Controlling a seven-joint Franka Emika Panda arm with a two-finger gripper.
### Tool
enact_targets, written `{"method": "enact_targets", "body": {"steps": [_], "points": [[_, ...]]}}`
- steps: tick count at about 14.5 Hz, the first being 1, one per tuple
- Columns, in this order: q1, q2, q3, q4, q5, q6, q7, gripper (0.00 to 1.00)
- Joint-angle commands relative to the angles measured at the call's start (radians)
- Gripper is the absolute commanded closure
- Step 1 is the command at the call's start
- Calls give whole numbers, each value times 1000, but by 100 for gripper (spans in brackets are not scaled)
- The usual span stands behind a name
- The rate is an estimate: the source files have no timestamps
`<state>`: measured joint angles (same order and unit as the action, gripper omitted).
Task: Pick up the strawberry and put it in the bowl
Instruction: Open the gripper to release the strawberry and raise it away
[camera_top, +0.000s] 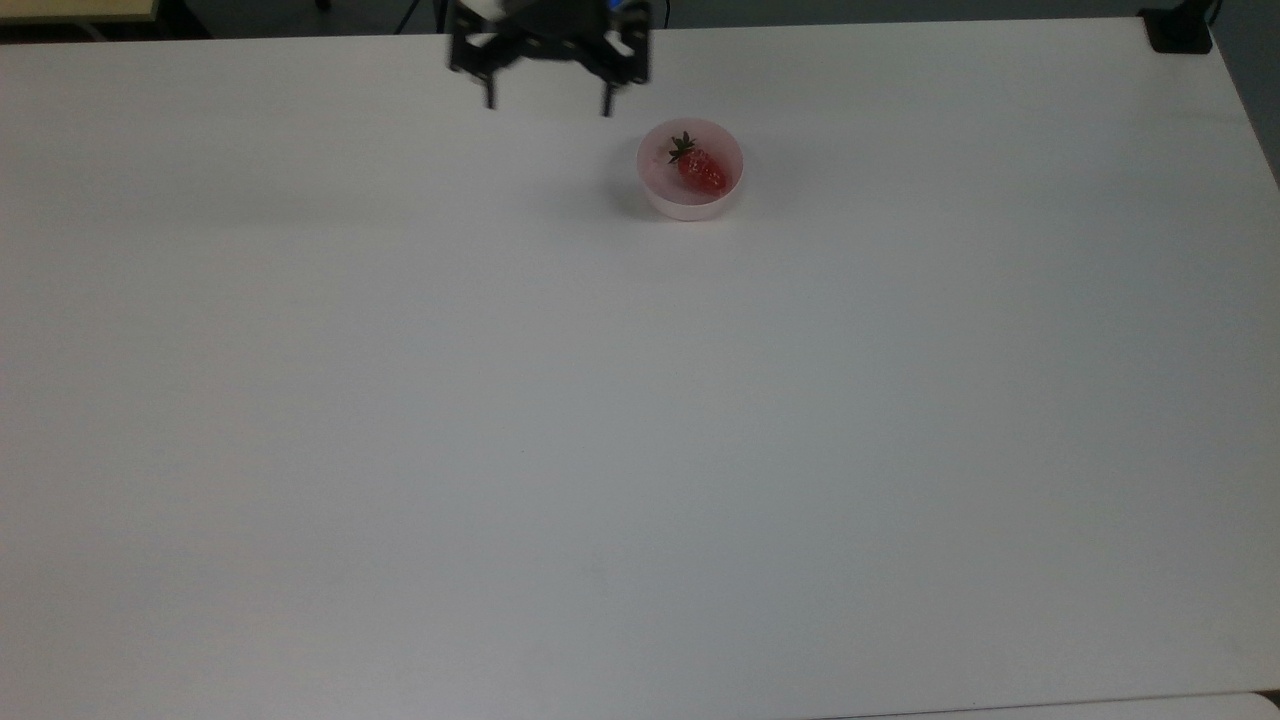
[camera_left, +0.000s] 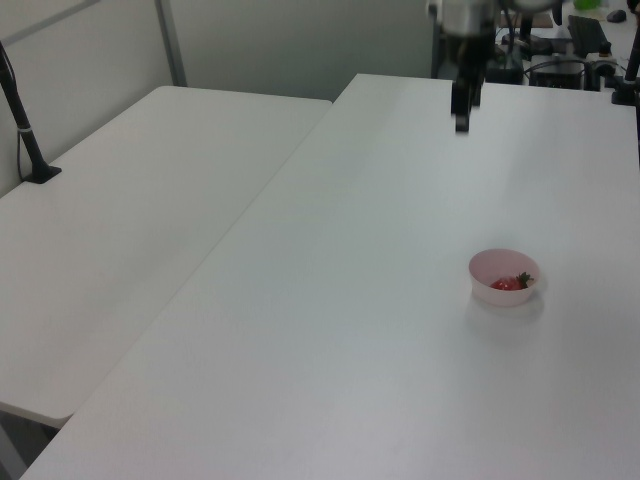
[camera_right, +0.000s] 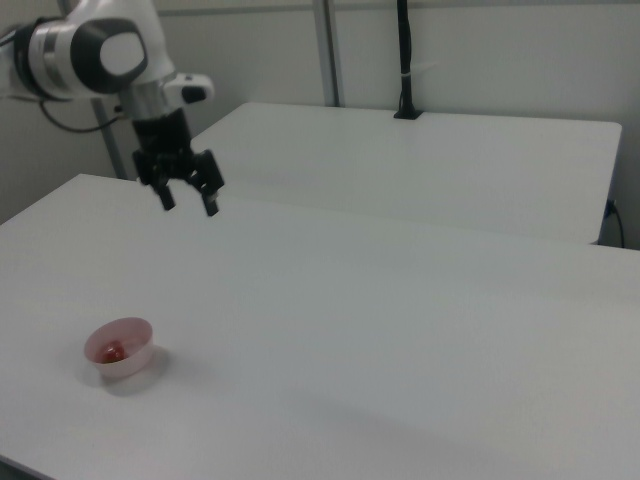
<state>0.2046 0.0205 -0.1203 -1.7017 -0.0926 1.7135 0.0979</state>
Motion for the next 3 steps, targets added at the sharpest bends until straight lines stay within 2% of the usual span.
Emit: {"method": "enact_targets", "body": {"steps": [1,3], "points": [[-129,12,86,74,11,-41,19,0],[-143,10,90,74,11,-37,17,0]]}}
